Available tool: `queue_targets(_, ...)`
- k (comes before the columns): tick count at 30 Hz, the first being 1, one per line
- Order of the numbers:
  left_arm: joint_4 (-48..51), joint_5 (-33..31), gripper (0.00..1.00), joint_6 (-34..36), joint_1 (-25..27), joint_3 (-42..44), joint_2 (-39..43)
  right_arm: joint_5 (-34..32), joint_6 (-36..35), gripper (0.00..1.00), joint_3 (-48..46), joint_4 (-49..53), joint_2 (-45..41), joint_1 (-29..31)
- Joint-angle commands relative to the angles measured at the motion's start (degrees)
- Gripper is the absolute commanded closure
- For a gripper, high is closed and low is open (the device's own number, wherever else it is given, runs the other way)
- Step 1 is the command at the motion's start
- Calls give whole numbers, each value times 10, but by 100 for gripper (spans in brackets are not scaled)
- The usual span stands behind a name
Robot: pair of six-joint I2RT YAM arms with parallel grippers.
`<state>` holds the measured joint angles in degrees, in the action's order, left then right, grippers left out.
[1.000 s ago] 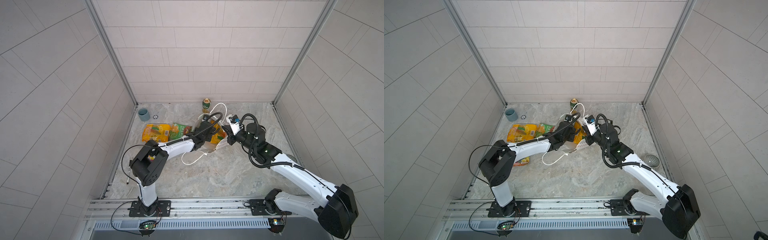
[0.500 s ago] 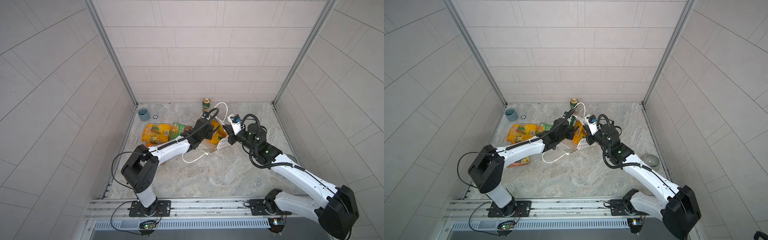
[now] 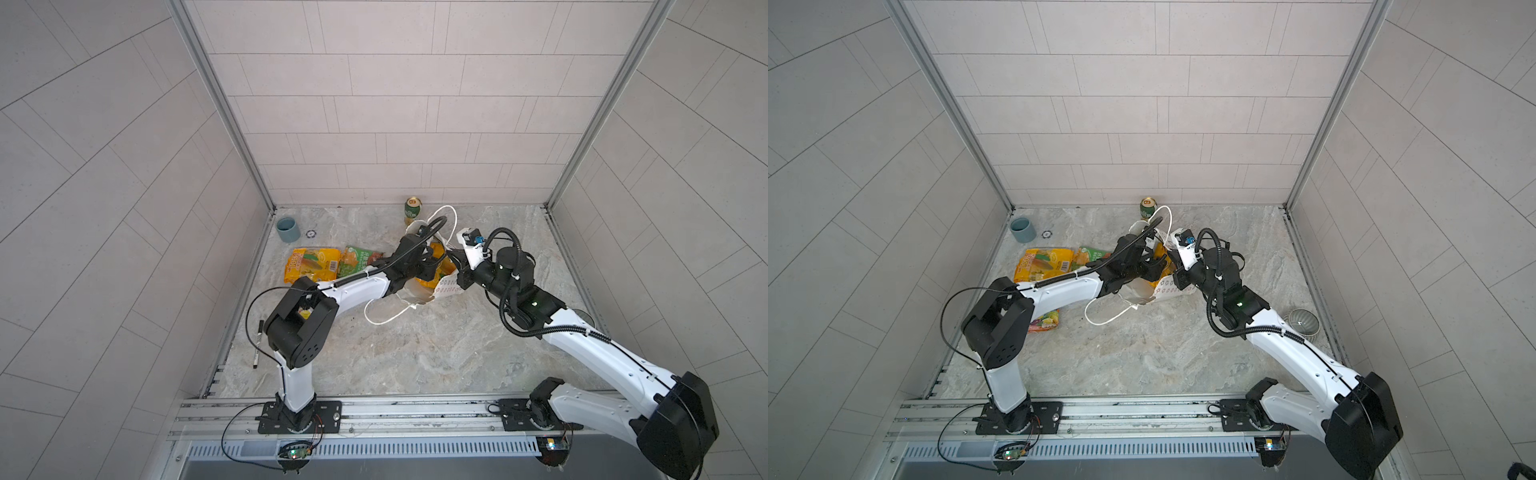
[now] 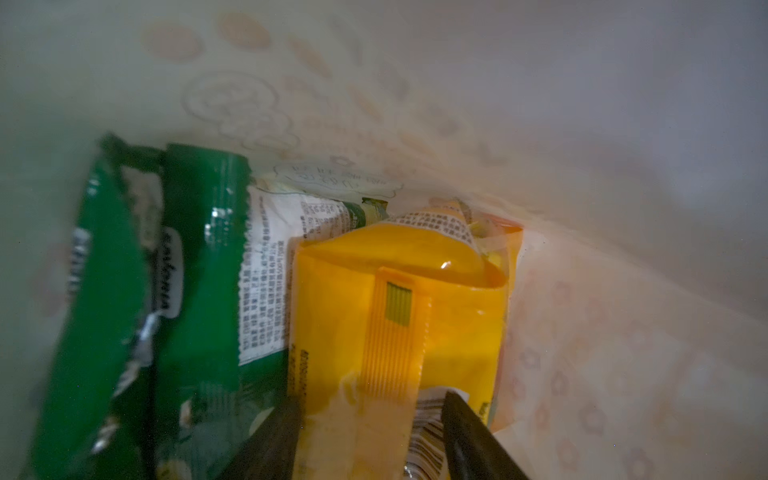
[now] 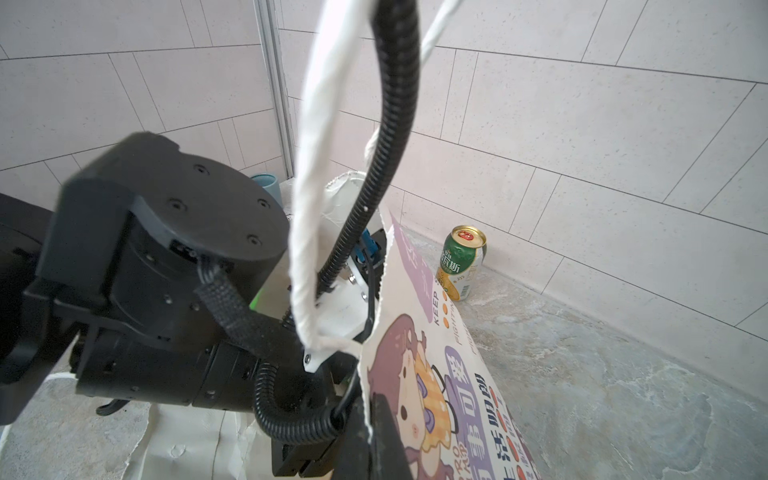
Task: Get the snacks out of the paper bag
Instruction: 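Reach down into the bag and close the left gripper on the yellow packet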
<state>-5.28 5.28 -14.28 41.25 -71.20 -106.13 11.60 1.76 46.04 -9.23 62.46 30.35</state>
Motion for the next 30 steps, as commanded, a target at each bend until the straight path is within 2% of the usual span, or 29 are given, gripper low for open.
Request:
queue_targets(1, -14, 31, 40, 11, 3, -23, -20, 24, 7, 100, 0, -15, -5, 3)
queue_targets(6, -17, 28, 39, 9, 3, -36, -47, 28, 7, 100, 0, -15, -3, 3)
queue_targets(9, -25, 37, 45, 10, 3, -39, -57, 27, 7, 100, 0, -16, -1, 3)
queue_targets(12, -33, 44, 54, 11, 3, -38, -67, 25, 6, 100, 1, -16, 1, 3)
queue_targets(14, -34, 44, 71, 11, 3, -40, -70, 22, 7, 100, 1, -16, 2, 3)
queue_targets(16, -35, 45, 74, 11, 3, -40, -70, 17, 7, 100, 1, -15, 1, 2)
queue_targets(19, -35, 47, 87, 12, 3, -37, -62, 11, 7, 100, 1, -15, 0, 2)
queue_targets(22, -33, 44, 92, 13, 3, -36, -47, 7, 7, 100, 1, -14, 0, 2)
queue_targets(23, -32, 45, 100, 13, 3, -37, -41, 5, 8, 100, 1, -14, 2, 1)
queue_targets(30, -35, 57, 100, 5, 3, -33, 8, -20, 15, 100, 1, -13, 2, -2)
